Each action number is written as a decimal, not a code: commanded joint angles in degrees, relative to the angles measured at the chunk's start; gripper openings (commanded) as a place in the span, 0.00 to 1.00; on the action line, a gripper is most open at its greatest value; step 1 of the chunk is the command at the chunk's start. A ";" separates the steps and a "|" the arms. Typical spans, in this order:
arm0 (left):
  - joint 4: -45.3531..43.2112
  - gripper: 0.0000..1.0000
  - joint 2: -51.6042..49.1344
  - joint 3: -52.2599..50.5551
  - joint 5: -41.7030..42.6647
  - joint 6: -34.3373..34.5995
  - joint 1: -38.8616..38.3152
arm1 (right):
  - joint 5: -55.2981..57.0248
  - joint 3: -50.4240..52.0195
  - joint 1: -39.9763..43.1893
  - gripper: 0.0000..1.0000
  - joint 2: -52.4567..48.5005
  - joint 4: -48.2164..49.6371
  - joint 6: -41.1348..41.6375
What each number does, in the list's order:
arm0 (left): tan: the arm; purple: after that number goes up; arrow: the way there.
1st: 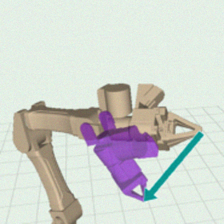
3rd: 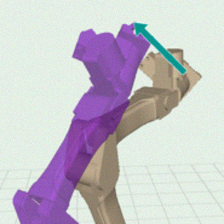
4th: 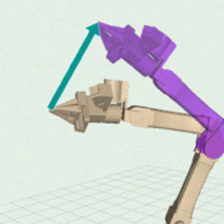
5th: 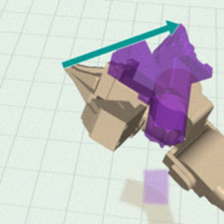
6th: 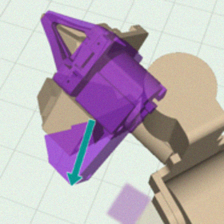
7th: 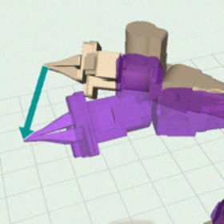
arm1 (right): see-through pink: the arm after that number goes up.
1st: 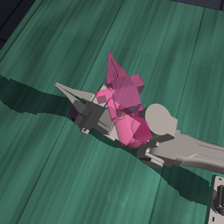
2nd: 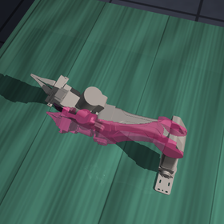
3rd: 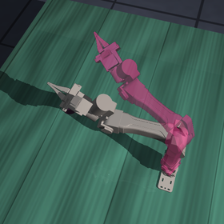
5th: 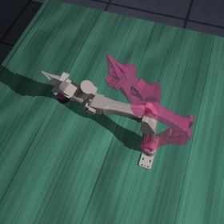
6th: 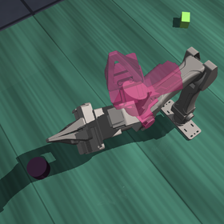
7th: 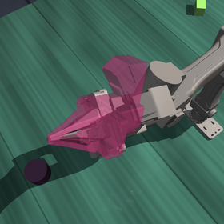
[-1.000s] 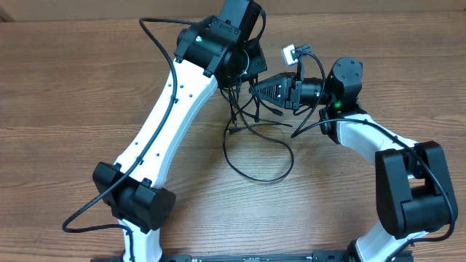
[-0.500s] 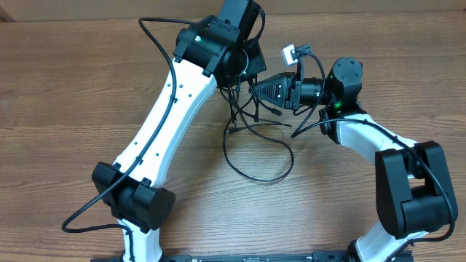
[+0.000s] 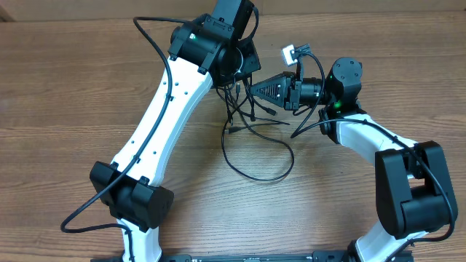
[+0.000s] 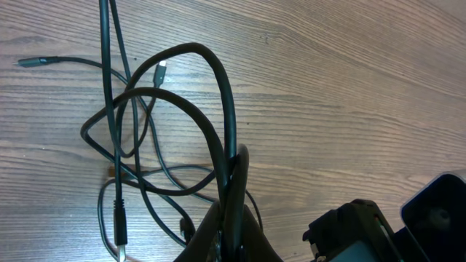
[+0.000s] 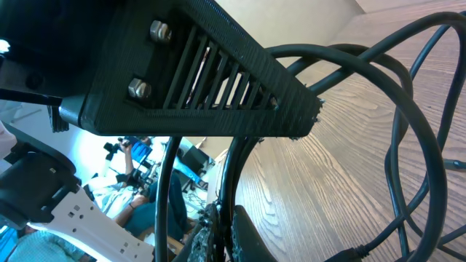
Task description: Untangle cables
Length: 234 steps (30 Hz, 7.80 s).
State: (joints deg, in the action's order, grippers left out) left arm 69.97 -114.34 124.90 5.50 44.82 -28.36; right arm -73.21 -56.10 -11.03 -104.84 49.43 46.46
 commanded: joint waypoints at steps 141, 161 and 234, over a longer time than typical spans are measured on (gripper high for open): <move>0.83 0.04 0.24 0.07 13.64 -4.07 5.27 | 5.14 -0.22 0.15 0.33 1.22 -4.98 -15.08; -1.22 0.04 0.24 0.07 15.17 -2.36 4.39 | 4.96 -0.22 0.13 0.04 1.22 -4.98 -15.10; -6.51 0.04 1.64 44.06 38.01 -7.48 28.02 | 6.27 -0.22 11.47 0.04 1.22 -8.04 -6.21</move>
State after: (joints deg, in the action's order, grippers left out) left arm 63.11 -114.02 167.89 42.04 39.70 -0.08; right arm -66.67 -55.72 0.34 -104.73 41.15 40.64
